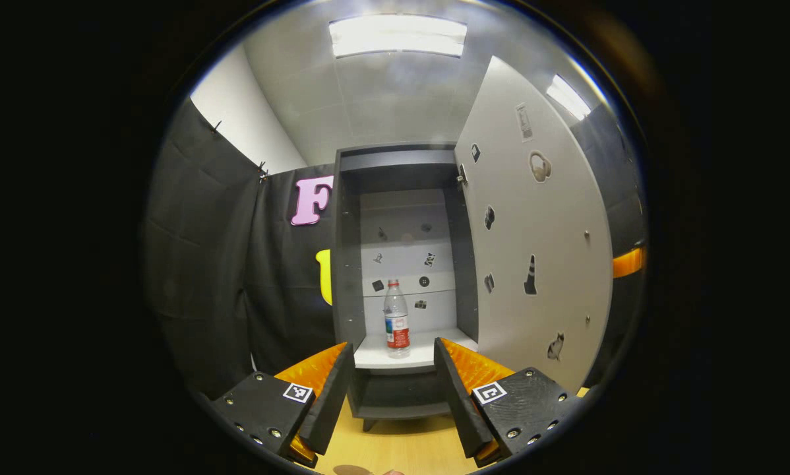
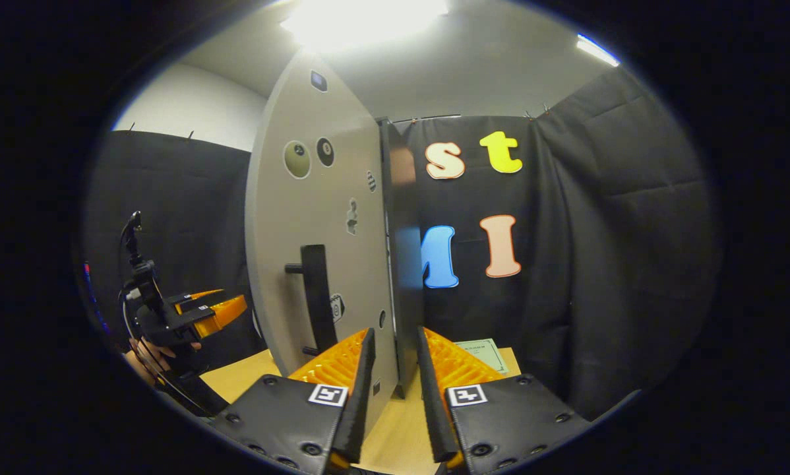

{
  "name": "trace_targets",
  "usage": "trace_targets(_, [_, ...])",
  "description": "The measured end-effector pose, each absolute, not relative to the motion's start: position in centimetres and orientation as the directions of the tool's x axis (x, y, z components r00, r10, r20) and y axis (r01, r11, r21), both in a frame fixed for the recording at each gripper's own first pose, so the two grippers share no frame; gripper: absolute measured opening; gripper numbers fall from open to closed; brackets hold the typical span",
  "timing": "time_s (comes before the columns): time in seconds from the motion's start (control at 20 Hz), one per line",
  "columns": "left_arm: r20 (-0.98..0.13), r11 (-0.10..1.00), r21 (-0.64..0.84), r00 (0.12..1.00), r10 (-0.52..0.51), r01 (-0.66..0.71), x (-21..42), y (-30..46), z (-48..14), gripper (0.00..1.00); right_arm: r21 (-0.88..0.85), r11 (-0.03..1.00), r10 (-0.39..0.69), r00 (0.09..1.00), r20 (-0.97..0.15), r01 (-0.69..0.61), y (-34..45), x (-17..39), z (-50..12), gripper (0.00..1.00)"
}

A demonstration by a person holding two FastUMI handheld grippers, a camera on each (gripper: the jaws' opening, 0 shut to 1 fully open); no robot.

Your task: Open the cabinet door with the right hand, grasp the bottle in the cabinet with the left hand and place it on the coaster, then close the cabinet door with the right hand.

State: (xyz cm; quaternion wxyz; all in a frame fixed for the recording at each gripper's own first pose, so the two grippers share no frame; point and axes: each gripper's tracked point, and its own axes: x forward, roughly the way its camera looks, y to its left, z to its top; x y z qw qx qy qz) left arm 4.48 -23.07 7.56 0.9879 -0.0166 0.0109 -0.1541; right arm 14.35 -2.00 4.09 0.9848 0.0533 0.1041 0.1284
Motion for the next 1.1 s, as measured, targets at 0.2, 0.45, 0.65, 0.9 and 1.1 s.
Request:
trace_targets(0.2, [-0.010,0.944,-0.031,0.944,-0.328,0.328,8.3,-23.9,8.6,0.70,0.128,0.984,0.148,0.973,-0.179,-0.127,-5.6,14.7,3.8,1.00])
trace_targets(0.45, [-0.011,0.919,-0.045,0.920,-0.392,0.391,13.8,-26.0,9.6,0.70,0.124,0.992,0.046,0.985,-0.163,-0.026,-8.2,15.5,3.8,0.98])
trace_targets(0.65, [-0.009,0.907,-0.042,0.907,-0.421,0.420,18.0,-26.9,10.0,0.70,0.109,0.993,-0.022,0.984,-0.177,0.042,-8.8,16.2,3.1,0.98])
trace_targets(0.9, [-0.014,0.893,-0.062,0.894,-0.448,0.446,22.7,-28.0,9.5,0.70,0.089,0.989,-0.101,0.977,-0.186,0.119,-10.0,16.8,2.4,0.98])
trace_targets(1.1, [-0.038,0.889,-0.088,0.890,-0.454,0.449,26.9,-28.8,7.7,0.70,0.077,0.979,-0.171,0.966,-0.196,0.189,-10.9,17.6,1.8,0.98])
